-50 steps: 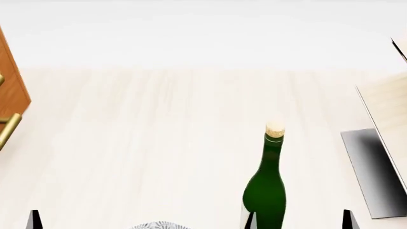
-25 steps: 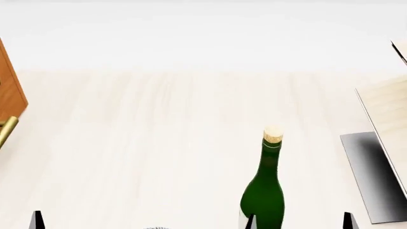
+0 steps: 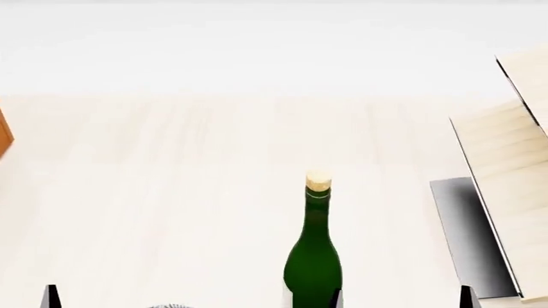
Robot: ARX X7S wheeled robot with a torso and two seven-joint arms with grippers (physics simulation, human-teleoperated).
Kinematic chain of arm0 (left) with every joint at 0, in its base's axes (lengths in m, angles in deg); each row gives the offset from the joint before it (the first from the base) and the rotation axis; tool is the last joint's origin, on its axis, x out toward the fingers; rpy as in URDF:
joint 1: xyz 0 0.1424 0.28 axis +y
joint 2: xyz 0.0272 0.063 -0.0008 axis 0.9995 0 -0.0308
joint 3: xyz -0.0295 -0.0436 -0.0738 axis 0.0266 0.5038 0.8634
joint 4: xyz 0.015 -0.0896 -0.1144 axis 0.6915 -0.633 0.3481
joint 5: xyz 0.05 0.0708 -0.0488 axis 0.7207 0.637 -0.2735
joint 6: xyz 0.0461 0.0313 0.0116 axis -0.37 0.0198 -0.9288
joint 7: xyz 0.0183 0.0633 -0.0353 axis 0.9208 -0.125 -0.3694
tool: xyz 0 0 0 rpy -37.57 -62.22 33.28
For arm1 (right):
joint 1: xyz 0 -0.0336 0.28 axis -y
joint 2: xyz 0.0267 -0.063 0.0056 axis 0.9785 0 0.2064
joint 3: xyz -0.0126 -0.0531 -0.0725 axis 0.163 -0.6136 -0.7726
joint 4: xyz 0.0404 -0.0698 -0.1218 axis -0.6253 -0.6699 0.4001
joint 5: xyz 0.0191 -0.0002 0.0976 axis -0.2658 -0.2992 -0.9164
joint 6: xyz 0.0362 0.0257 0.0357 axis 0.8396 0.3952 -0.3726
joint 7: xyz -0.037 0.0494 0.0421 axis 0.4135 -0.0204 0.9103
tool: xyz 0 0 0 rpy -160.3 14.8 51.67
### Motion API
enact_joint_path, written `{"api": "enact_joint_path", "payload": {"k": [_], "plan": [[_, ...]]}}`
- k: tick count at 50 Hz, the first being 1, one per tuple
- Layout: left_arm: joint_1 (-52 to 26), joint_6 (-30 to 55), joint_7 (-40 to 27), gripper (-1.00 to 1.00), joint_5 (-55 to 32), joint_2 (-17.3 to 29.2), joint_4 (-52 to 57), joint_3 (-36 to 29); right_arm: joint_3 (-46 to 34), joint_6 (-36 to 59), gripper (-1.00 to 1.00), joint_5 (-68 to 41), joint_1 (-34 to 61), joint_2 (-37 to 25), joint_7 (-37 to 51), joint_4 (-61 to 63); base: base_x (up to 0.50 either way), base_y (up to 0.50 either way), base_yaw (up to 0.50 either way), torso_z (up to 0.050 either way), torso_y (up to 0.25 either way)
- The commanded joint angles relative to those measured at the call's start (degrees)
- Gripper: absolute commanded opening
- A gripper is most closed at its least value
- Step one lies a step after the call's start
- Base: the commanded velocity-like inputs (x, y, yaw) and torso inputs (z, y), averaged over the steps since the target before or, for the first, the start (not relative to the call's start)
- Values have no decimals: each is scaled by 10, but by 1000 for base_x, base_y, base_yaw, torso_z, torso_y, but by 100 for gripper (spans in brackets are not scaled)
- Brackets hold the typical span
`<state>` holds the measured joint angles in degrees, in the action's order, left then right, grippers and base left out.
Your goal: Put the wine bottle on the wine rack.
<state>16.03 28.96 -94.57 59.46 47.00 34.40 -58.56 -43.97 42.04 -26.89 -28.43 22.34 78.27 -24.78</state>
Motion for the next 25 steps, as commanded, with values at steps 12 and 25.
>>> {"api": "enact_joint_path", "payload": {"k": [12, 25], "plan": [[-1, 1, -6, 100, 1, 5, 1, -4, -4, 1, 100, -2, 0, -8, 5, 3, 0, -142, 0, 0, 0], [-2, 4, -9, 100, 0, 8, 3, -6, -6, 2, 100, -1, 2, -10, 9, 1, 0, -143, 0, 0, 0]]}}
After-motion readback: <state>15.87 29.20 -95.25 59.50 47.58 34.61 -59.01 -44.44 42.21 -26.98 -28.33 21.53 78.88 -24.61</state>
